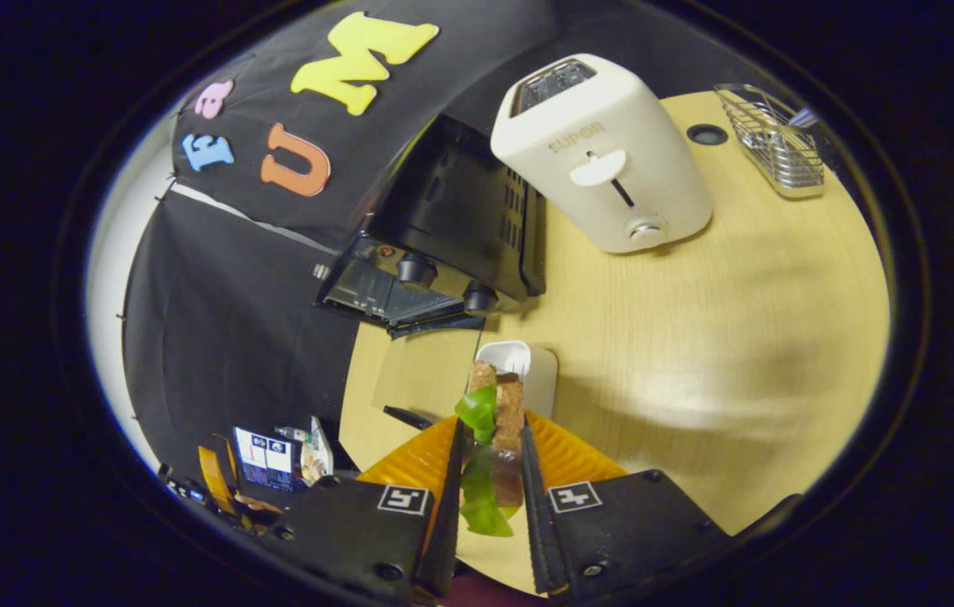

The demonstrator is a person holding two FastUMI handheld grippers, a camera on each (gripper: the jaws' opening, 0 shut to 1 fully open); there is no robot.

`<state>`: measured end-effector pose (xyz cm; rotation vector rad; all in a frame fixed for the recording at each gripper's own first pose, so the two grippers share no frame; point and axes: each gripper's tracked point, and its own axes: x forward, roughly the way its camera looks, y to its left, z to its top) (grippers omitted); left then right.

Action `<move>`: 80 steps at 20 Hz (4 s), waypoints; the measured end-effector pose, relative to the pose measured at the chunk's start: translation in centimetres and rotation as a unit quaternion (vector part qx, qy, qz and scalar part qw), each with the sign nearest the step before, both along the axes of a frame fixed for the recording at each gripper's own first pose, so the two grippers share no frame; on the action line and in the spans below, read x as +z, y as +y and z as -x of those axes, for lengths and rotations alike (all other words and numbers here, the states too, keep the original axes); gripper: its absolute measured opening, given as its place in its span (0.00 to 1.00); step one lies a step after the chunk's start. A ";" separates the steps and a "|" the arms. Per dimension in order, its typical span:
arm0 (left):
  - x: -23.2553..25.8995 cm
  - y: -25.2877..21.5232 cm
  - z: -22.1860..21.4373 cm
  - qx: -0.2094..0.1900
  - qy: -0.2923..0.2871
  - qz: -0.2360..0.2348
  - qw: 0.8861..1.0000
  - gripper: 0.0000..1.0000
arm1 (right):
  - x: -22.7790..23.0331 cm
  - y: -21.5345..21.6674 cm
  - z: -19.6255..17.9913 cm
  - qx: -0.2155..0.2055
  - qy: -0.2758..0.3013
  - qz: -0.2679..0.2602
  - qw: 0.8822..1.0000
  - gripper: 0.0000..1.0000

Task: Open the electric oven with the left hand, put the food in, and close the electric oven.

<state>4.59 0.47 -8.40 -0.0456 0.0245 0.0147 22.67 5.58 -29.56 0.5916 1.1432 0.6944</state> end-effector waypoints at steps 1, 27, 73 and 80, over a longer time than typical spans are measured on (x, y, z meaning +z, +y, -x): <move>-0.1 0.2 0.1 -0.002 -0.002 0.003 1.000 0.94 | 0.1 -0.1 0.6 0.005 -0.002 0.003 1.000 0.38; -2.3 8.8 4.3 -0.016 -0.005 0.010 1.000 0.94 | 3.2 20.8 7.0 -0.222 -0.068 -0.201 0.952 0.36; -8.9 14.1 5.8 0.008 0.081 0.046 0.996 0.94 | -1.5 27.6 -16.1 -0.420 -0.312 0.099 0.846 1.00; -8.8 13.5 6.2 0.008 0.084 0.049 0.995 0.94 | -2.5 28.3 -16.6 -0.310 -0.327 0.210 0.868 1.00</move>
